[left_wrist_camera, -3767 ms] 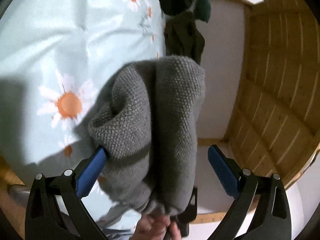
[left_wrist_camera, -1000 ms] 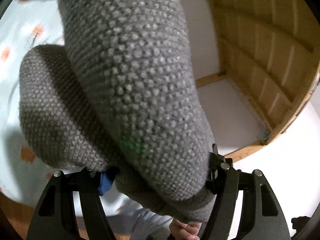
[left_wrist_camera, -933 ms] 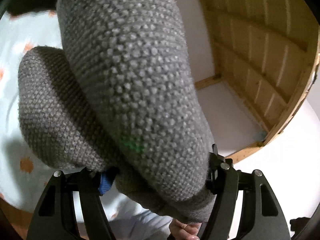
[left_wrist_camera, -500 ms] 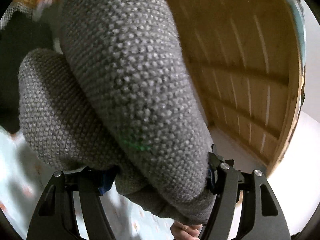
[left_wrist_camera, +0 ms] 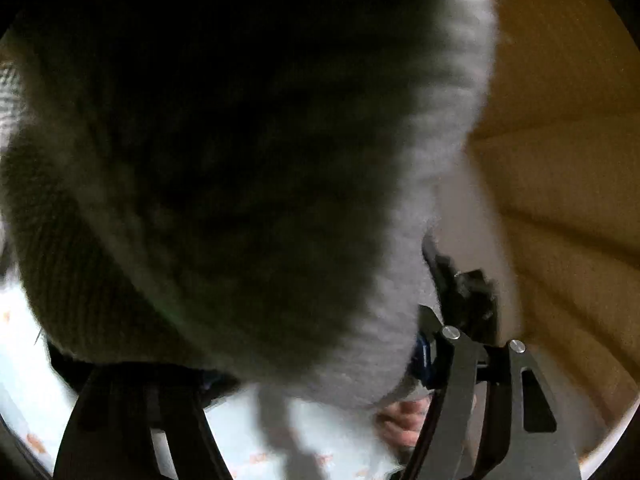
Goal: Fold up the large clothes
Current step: 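Lower the folded sweater onto the dark clothes pile and open both grippers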
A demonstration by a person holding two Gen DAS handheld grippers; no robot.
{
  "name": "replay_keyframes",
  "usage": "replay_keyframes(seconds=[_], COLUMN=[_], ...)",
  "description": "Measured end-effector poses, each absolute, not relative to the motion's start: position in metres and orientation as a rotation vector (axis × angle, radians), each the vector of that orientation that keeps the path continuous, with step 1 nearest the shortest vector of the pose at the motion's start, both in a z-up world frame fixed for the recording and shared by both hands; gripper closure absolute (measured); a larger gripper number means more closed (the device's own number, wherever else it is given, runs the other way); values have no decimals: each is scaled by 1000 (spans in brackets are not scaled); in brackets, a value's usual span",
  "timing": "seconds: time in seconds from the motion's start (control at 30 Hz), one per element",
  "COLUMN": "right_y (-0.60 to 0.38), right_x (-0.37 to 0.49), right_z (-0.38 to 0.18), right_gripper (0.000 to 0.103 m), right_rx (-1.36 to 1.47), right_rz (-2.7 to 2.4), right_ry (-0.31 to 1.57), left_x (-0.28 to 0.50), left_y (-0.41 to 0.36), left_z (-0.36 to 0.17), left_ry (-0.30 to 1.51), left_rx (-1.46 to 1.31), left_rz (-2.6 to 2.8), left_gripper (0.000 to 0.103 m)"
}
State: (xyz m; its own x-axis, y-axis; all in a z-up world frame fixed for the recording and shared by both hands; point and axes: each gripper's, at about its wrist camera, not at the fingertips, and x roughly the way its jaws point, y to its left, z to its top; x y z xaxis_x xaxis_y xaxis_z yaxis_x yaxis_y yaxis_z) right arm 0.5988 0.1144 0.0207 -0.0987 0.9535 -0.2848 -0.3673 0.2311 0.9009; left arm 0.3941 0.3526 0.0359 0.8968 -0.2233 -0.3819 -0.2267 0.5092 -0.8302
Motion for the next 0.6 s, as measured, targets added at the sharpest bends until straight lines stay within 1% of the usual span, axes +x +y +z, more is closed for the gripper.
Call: replay_keyframes(seconds=[0.03,0.07,0.1,0.13,0.17,0.2,0.23,0.3,0.37,0.4,0.47,0.53,0.57,0.6], right_y=[117,117,110,105,102,98,93,82,70,78,71,73,74,83], right_x=[608,611,610,607,605,602,600,598,590,599,599,580,572,566], right_z=[-18,-46,-57,-58,-51,-44,-39,-22,18,40,71,93,95,102], right_gripper=[36,33,29,26,22,14,8,4,3,3,3,3,3,3], right_rx=[659,654,712,744,724,689,653,585,436,387,278,165,121,65], right_rz=[1137,1083,1088,1092,1086,1064,1035,974,901,865,797,777,784,787], right_ry=[1267,1298,1278,1259,1220,1185,1159,1100,970,921,802,689,656,631], left_x=[408,411,411,412,412,413,414,407,382,370,350,331,328,337], left_y=[355,357,357,354,353,354,354,354,346,341,327,314,309,298], left_z=[-3,-18,-26,-19,-14,-12,-9,-4,6,11,24,58,77,95], left_ry=[577,579,545,545,544,552,568,590,609,614,613,552,509,467], left_rx=[-1075,-1095,-1084,-1041,-1038,-1050,-1061,-1076,-1068,-1059,-1031,-947,-879,-754], left_rz=[53,46,15,23,34,48,62,84,146,161,124,85,70,59], left_gripper=[35,35,33,31,26,22,21,19,10,7,7,7,6,6])
